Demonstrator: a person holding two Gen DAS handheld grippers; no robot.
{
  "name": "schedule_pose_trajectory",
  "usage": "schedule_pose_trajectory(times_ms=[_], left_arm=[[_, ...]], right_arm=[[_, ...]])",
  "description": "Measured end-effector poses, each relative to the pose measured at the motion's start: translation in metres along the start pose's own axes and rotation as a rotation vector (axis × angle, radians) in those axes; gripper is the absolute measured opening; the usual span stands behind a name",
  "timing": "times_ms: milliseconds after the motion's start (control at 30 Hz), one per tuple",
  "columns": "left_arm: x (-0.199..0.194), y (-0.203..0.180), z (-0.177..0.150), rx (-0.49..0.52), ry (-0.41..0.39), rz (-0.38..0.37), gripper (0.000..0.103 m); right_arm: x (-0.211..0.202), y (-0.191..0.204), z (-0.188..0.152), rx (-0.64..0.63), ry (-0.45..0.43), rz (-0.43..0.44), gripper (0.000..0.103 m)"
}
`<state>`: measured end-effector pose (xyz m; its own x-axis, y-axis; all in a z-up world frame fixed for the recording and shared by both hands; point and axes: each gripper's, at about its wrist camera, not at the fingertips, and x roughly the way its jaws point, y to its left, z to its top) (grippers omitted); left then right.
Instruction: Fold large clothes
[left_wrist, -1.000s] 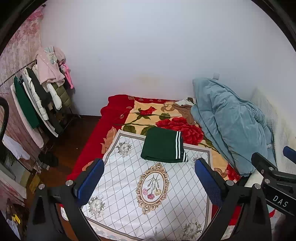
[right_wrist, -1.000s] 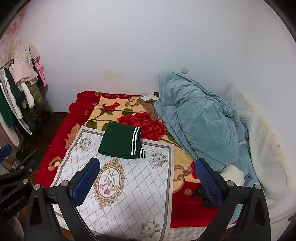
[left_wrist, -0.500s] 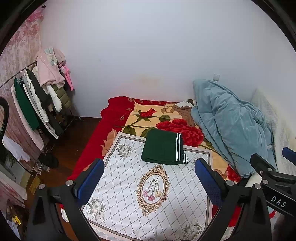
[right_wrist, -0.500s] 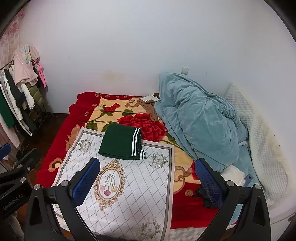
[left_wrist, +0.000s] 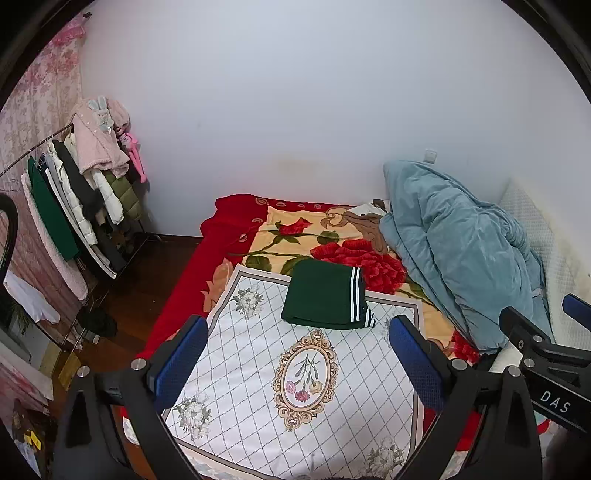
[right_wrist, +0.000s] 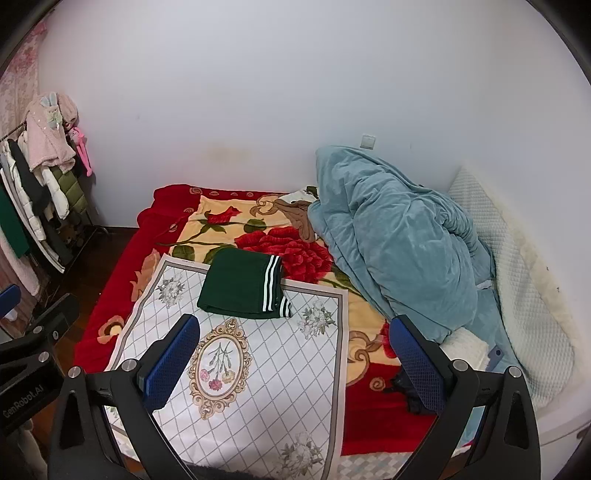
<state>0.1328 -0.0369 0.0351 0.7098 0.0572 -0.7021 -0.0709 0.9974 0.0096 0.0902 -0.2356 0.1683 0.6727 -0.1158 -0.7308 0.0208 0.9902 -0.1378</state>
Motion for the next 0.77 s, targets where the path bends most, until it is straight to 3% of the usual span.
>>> schedule_pose_trajectory(times_ms=[767], left_arm=[[-0.0052, 0.0005, -0.0026, -0.003, 0.001, -0.002, 0.1]], right_arm=[[-0.0058, 0.0033, -0.0036, 0.004, -0.003, -0.007, 0.103]])
